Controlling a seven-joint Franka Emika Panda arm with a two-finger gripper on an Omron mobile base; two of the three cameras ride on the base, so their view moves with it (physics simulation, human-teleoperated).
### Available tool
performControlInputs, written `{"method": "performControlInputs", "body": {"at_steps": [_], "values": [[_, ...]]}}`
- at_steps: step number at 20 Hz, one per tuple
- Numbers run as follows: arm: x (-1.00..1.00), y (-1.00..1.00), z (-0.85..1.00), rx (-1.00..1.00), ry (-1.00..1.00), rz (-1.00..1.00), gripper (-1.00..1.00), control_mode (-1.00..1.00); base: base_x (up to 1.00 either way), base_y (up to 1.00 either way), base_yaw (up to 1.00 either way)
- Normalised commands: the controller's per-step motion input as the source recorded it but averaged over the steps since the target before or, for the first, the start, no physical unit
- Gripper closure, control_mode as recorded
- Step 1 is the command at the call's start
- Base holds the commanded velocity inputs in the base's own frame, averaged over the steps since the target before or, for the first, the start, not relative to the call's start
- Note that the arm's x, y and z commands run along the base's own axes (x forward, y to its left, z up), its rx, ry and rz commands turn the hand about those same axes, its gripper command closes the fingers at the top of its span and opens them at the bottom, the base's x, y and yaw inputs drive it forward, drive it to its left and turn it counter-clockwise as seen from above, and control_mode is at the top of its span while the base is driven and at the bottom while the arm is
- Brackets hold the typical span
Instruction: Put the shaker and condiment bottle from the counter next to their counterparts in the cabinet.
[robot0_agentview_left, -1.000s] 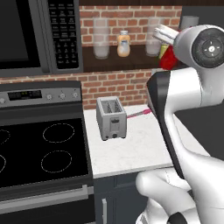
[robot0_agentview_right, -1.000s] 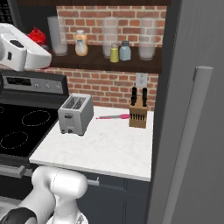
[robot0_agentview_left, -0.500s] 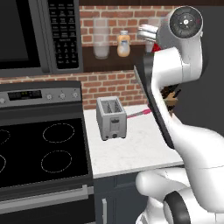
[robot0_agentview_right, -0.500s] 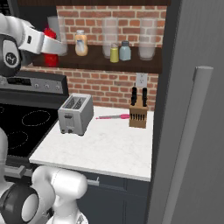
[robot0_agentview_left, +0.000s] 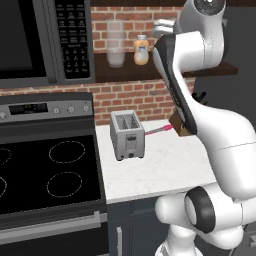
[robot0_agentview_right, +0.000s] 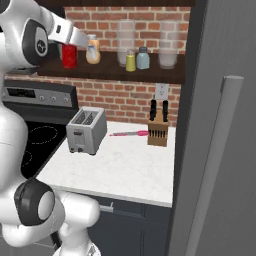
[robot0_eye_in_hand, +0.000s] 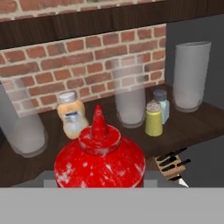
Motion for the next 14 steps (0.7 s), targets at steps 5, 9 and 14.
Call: {"method": "performControlInputs", "body": {"at_steps": [5, 9, 14], "values": [[0.31, 0.00, -0.30, -0.10, 0.00, 0.18, 1.00, -1.00, 0.00, 0.00, 0.00], [0.24, 0.00, -0.51, -0.12, 0.00, 0.17, 1.00, -1.00, 0.00, 0.00, 0.00], [0.32, 0.00, -0.12, -0.06, 0.03, 0.12, 1.00, -1.00, 0.00, 0.00, 0.00]]}}
